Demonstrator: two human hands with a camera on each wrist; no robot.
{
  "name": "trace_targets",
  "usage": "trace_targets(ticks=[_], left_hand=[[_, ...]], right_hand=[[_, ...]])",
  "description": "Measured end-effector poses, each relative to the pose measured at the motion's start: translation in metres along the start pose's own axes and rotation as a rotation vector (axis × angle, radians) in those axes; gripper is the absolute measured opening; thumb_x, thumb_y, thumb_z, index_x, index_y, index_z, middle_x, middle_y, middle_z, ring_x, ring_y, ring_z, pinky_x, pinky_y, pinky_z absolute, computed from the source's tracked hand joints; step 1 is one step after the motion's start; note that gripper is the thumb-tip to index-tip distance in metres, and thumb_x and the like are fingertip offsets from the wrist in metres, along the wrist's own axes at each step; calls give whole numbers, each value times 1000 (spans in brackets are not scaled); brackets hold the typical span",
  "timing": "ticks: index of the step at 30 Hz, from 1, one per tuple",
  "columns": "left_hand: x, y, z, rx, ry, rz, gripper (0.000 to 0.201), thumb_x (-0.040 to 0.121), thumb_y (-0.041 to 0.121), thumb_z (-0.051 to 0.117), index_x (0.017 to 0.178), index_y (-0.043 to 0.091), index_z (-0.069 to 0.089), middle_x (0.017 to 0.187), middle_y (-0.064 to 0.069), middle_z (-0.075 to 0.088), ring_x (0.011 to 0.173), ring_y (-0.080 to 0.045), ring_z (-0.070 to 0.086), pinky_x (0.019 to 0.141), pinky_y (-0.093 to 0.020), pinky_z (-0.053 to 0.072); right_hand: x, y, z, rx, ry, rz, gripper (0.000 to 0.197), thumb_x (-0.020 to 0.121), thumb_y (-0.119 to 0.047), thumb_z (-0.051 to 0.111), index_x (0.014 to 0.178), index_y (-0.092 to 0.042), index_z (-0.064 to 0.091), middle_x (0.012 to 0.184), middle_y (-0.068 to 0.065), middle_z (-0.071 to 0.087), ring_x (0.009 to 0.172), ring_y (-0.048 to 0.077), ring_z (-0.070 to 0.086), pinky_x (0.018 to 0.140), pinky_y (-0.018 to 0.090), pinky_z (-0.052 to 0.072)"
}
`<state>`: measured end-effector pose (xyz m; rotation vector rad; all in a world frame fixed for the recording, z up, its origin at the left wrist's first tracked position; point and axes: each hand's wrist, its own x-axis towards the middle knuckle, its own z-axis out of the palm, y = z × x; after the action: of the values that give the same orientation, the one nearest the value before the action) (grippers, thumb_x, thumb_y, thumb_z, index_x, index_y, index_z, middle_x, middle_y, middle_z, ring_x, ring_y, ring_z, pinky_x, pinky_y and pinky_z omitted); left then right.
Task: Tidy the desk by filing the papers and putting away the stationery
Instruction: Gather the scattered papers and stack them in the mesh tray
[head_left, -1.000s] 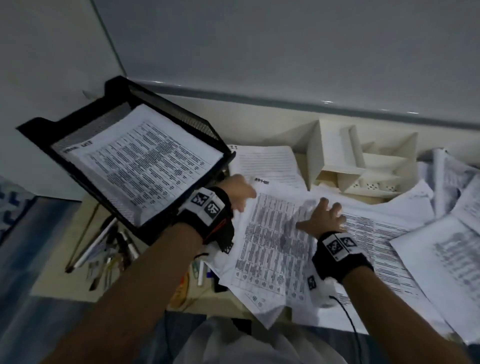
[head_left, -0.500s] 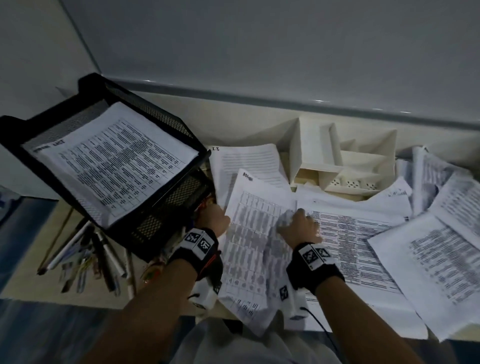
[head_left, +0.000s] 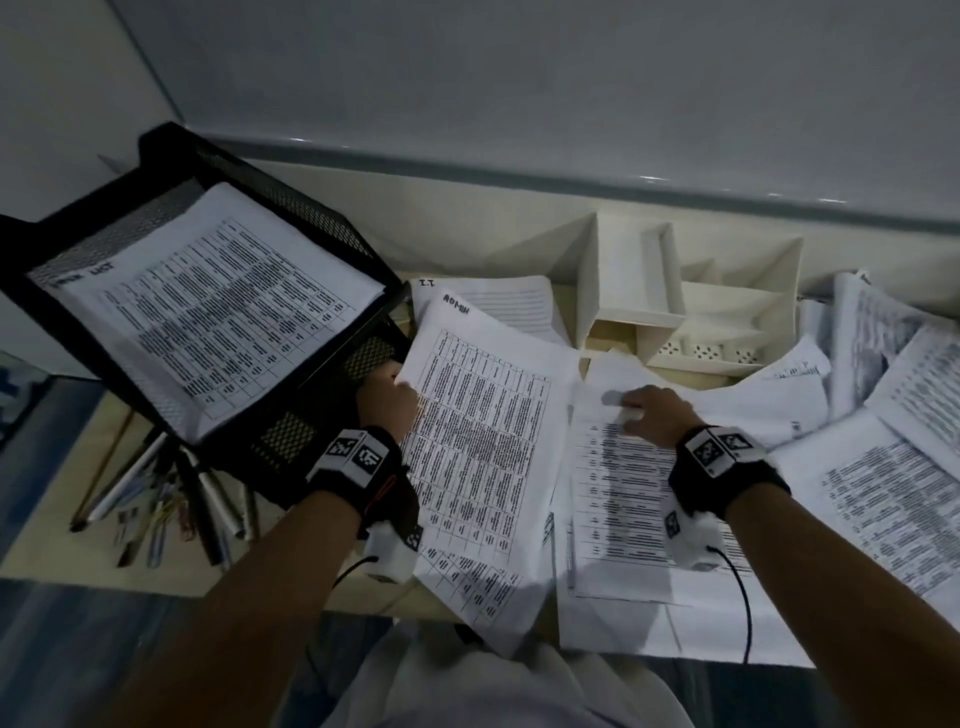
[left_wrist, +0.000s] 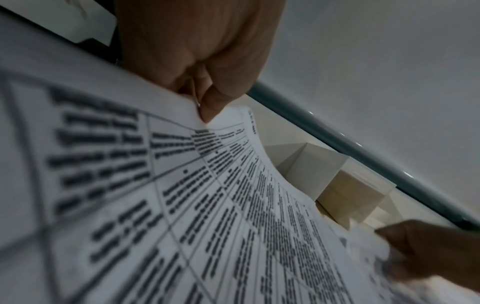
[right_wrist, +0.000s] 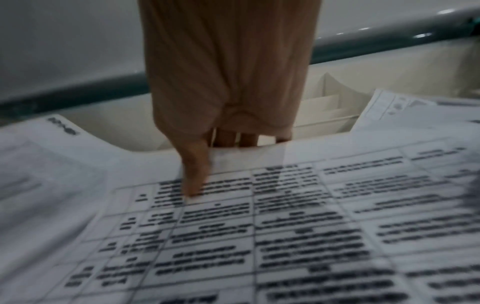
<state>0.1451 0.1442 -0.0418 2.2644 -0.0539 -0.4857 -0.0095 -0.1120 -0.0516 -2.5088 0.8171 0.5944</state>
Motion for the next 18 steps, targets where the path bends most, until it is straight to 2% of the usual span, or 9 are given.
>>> trace_targets(ticks=[2, 3, 5, 8, 9, 11, 12, 15, 18], left_hand=[[1, -2, 1, -4, 9, -47, 31, 92, 0, 38, 116, -4, 57, 121, -22, 61, 109, -36, 58, 77, -29, 40], [1, -2, 2, 0, 19, -72, 30, 93, 1, 38, 115, -5, 57, 120, -23, 60, 109, -36, 57, 78, -30, 41], [4, -5, 4, -12, 24, -121, 28, 92, 3, 42, 113, -6, 57, 120, -22, 61, 109, -36, 58, 81, -32, 44], [4, -4, 5, -87, 9, -245, 33, 94, 12, 46, 120, -5, 56, 125, -23, 58, 114, -35, 56, 92, -35, 45], [4, -3, 5, -86, 17, -276, 36, 95, 14, 46, 124, -6, 53, 128, -23, 56, 117, -35, 54, 95, -35, 44], [4, -3, 2, -38, 60, -288, 39, 96, 11, 42, 130, -8, 45, 132, -25, 51, 121, -37, 50, 98, -37, 41], [5, -4, 0, -22, 82, -271, 40, 96, 9, 41, 132, -7, 41, 134, -25, 49, 122, -37, 49, 98, -38, 40], [5, -11, -5, 2, 85, -227, 44, 96, 8, 39, 138, -3, 35, 140, -23, 43, 126, -37, 45, 102, -39, 36], [7, -18, -3, -48, 59, -222, 44, 96, 10, 44, 137, -2, 36, 141, -22, 43, 128, -36, 44, 104, -35, 34]], right_hand=[[-2, -14, -7, 226, 38, -131, 8, 81, -12, 67, 78, -17, 63, 71, 0, 57, 88, 19, 56, 68, 25, 37], [-1, -21, -11, 281, 60, -164, 16, 82, -12, 67, 71, -14, 56, 67, 2, 52, 79, 17, 52, 60, 25, 33], [8, -34, -18, 381, 105, -168, 20, 83, -12, 65, 68, -7, 53, 63, 3, 49, 72, 15, 45, 56, 26, 30], [22, -50, -26, 501, 254, -72, 9, 84, -10, 60, 83, -2, 63, 83, 14, 63, 84, 18, 53, 71, 29, 37], [24, -53, -28, 501, 312, -31, 9, 85, -8, 56, 89, -5, 64, 92, 18, 64, 92, 22, 57, 76, 30, 39], [18, -65, -34, 470, 464, 33, 21, 87, -3, 48, 101, 1, 63, 103, 23, 65, 102, 32, 59, 81, 31, 39], [11, -72, -37, 444, 556, 18, 22, 88, -2, 46, 103, 2, 62, 104, 23, 66, 102, 35, 60, 79, 31, 39], [-15, -94, -47, 377, 841, -189, 18, 92, -5, 45, 99, 1, 60, 92, 24, 69, 85, 36, 63, 64, 26, 28], [-17, -108, -53, 422, 877, -189, 20, 93, -4, 42, 100, 3, 59, 93, 24, 68, 84, 37, 62, 63, 27, 28]])
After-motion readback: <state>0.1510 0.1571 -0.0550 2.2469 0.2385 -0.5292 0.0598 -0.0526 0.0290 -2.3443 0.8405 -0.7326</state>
